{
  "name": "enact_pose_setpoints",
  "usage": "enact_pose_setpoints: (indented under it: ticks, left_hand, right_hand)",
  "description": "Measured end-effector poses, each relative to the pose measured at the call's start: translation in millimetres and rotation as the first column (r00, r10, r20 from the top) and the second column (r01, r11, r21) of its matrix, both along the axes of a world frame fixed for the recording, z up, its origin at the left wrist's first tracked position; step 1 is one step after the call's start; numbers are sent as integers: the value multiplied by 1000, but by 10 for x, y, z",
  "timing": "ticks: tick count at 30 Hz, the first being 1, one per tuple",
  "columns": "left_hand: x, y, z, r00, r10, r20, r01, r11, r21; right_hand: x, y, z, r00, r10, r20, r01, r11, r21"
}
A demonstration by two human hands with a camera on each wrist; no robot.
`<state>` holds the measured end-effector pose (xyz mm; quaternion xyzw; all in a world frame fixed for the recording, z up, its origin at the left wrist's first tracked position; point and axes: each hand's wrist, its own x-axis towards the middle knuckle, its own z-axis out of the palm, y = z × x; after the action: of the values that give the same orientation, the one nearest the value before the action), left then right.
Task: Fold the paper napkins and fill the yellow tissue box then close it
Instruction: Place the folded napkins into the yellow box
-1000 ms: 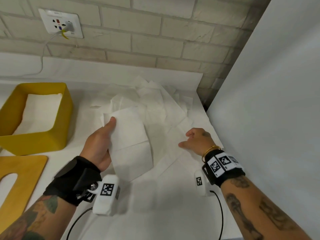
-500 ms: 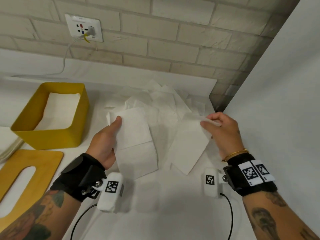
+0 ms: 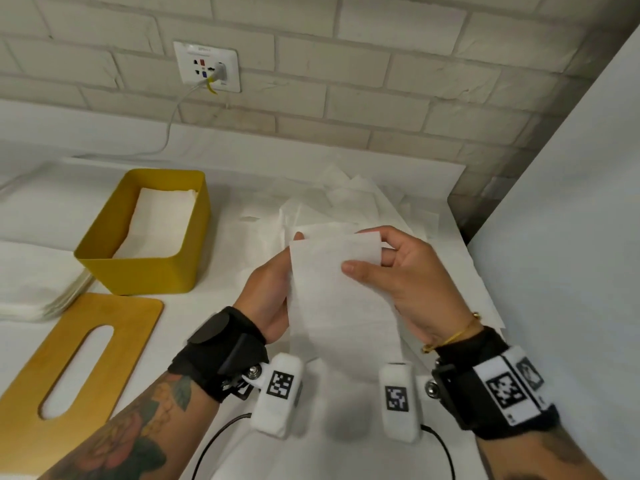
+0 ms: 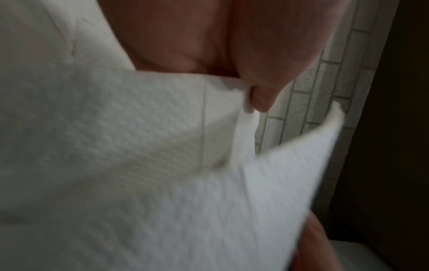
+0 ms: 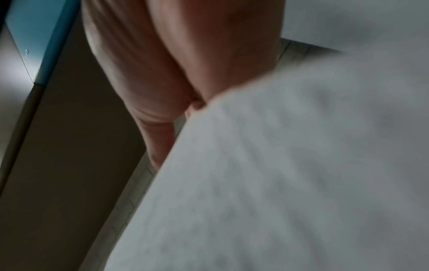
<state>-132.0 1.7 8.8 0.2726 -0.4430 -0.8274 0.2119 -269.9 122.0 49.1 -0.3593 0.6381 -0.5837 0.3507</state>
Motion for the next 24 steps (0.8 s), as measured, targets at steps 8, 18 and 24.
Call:
enact_pose_setpoints:
  ticks: [8,18,24]
  left_hand:
    - [12,20,-56,997,-68,-32,69,997,30]
    - [-14,25,-52,998,-56,3,56,998,-30]
    - [-14,-65,-19,993,109,50,-107,993,-40]
  right_hand:
    - [-32,-240,-153,987,-104,-119,111,992,53]
    - [36,-243,-215,986,-152,-67,157,984,80]
    - [248,-53,-539,993,-115,-40,121,964,235]
